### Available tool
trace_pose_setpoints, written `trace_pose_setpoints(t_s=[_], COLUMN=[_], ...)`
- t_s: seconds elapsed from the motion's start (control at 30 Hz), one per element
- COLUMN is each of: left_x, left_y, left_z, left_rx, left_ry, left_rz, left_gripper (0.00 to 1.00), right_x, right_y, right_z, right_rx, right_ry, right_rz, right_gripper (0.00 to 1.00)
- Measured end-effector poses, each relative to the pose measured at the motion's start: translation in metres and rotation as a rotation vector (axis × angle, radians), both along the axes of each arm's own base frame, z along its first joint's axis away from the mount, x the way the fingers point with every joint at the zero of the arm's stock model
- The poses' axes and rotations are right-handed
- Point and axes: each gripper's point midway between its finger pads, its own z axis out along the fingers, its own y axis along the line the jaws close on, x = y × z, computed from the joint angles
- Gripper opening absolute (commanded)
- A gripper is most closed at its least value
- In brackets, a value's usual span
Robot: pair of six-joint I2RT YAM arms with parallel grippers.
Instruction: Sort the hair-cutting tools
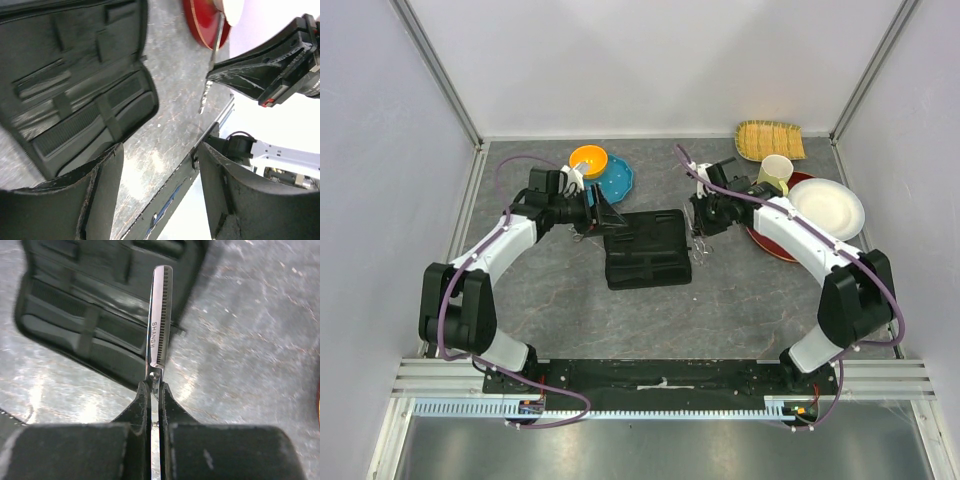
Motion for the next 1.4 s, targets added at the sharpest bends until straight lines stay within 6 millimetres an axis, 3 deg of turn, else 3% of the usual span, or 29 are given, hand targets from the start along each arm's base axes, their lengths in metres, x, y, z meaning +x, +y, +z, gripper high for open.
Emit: trace_pose_setpoints(t_s=[0.1, 0.33, 0.5, 0.77, 0.8, 0.83, 1.0, 1.03, 1.07, 1.13, 1.23, 1.4], left_x=[-0.003, -0.001, -0.005, -0.012, -0.012, -0.013, -0.014, -0.014, -0.013, -0.011, -0.003, 0.024], left_y=[-0.012, -0.034, -0.043, -0.053, -0.053, -0.054, -0.055, -0.055, -0.054, -0.053, -0.049, -0.039], left_z=[0.012, 0.038, 0.041, 0.04, 0.04, 0.04, 0.036, 0.035, 0.035, 0.036, 0.045, 0.091], left_rx=[-0.045, -0.111, -0.123, -0.122, -0.122, -0.122, -0.101, -0.097, -0.09, -0.073, -0.029, 0.015], left_ry=[-0.037, -0.121, -0.124, -0.108, -0.107, -0.106, -0.091, -0.088, -0.083, -0.077, -0.079, -0.156], left_rz=[-0.052, -0.112, -0.131, -0.142, -0.143, -0.146, -0.135, -0.132, -0.125, -0.109, -0.068, 0.026], left_gripper=[0.72, 0.76, 0.72, 0.25, 0.07, 0.02, 0.02, 0.02, 0.02, 0.02, 0.02, 0.02], right_x=[-0.003, -0.045, -0.056, -0.06, -0.06, -0.06, -0.058, -0.058, -0.057, -0.055, -0.045, -0.029], right_y=[0.021, 0.091, 0.115, 0.13, 0.13, 0.13, 0.131, 0.131, 0.131, 0.132, 0.133, 0.128], right_z=[0.012, 0.036, 0.054, 0.066, 0.065, 0.063, 0.056, 0.055, 0.055, 0.057, 0.068, 0.097], right_rx=[0.059, 0.165, 0.205, 0.219, 0.217, 0.213, 0.197, 0.196, 0.196, 0.201, 0.211, 0.245], right_ry=[-0.031, -0.074, -0.114, -0.154, -0.152, -0.151, -0.138, -0.135, -0.133, -0.131, -0.161, -0.247], right_rz=[0.074, 0.329, 0.407, 0.453, 0.453, 0.45, 0.442, 0.44, 0.433, 0.406, 0.351, 0.221], right_gripper=[0.0, 0.0, 0.0, 0.0, 0.0, 0.0, 0.0, 0.26, 0.44, 0.65, 0.85, 0.96])
